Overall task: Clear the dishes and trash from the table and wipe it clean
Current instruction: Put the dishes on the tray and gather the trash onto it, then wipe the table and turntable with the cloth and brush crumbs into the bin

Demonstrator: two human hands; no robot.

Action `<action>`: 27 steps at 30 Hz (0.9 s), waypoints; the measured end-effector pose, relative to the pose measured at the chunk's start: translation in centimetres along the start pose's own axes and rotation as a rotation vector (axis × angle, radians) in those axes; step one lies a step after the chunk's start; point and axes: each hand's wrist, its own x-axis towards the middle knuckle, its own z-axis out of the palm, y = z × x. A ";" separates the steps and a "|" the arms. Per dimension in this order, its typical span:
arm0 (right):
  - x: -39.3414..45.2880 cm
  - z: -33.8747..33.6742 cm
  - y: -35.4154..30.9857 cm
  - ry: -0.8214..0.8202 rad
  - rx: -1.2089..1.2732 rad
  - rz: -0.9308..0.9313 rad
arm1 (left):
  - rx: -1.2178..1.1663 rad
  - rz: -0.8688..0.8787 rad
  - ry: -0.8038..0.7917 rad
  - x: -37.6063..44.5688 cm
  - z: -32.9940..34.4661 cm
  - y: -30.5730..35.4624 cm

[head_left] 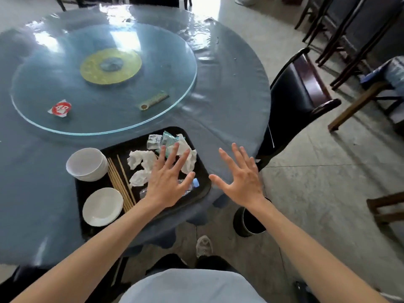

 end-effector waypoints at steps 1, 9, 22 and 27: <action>-1.0 -0.6 0.4 0.015 -0.002 0.052 | 0.002 0.048 -0.011 0.3 0.0 0.6; -13.5 -3.7 1.6 0.116 -0.013 0.477 | -0.052 0.315 -0.118 -0.7 1.2 5.2; -38.2 -7.6 3.2 0.383 -0.038 1.003 | -0.101 0.856 -0.430 -9.3 8.0 22.6; -47.5 -9.6 4.3 0.510 -0.067 1.159 | -0.143 1.059 -0.535 -14.9 10.5 31.4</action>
